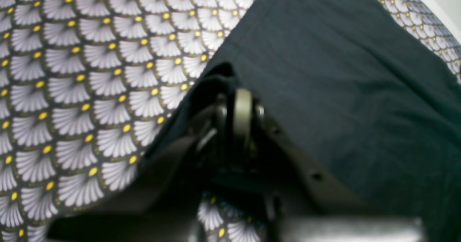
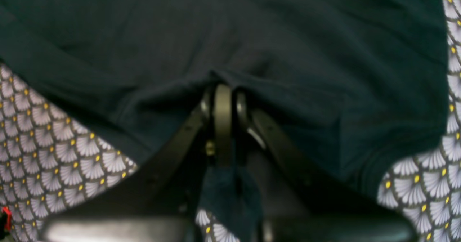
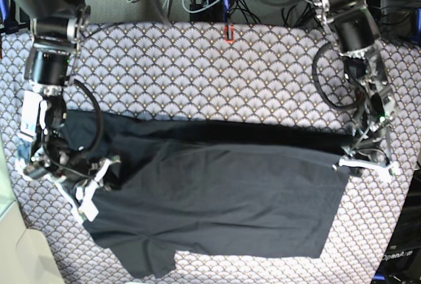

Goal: Fold the T-shirt properly
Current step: 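Lift both shoulder corners and fold them toward the hem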

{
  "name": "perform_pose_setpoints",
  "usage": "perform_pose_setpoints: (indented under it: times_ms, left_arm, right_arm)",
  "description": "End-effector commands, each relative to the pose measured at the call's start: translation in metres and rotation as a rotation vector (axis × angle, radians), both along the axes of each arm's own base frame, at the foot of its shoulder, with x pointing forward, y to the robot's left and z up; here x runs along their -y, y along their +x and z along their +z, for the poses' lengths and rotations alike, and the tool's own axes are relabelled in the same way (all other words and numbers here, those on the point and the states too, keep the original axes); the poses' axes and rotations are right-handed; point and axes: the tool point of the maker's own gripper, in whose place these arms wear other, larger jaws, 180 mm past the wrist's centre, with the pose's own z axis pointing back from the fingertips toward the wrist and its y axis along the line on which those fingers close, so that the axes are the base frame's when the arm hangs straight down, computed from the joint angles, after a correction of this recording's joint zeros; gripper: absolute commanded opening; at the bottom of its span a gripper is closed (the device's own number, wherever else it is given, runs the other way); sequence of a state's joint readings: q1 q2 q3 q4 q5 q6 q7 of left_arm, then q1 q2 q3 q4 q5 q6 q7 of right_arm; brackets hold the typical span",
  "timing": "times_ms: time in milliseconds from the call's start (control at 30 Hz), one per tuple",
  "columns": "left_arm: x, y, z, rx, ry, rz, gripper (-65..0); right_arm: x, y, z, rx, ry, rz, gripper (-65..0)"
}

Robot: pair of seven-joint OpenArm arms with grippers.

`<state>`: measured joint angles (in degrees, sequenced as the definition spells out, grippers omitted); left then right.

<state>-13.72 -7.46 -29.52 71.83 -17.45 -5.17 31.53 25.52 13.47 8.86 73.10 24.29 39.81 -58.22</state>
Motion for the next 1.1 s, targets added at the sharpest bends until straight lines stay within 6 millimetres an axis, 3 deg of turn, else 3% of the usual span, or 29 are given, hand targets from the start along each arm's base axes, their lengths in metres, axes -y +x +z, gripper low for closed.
perform_pose_setpoints:
  times_ms: [0,233,600,1067]
  left_arm:
    - [-0.006,0.016,0.024,0.069,0.016,0.004,-65.0]
    - [-0.004,0.028,0.029,0.082,0.001,0.0,-65.0]
    - [-0.013,0.041,0.053,0.13,0.021,0.011,-65.0]
    - [-0.009,0.051,0.067,0.165,0.013,0.006,-65.0]
  right_arm:
    - [0.001,0.016,0.024,0.079,0.018,0.002,-65.0]
    - [0.002,0.029,0.021,0.086,0.052,-0.006,-65.0]
    - [0.034,0.045,0.035,0.123,0.043,-0.055,-65.0]
    - [0.033,0.045,0.036,0.129,0.047,-0.055,-65.0]
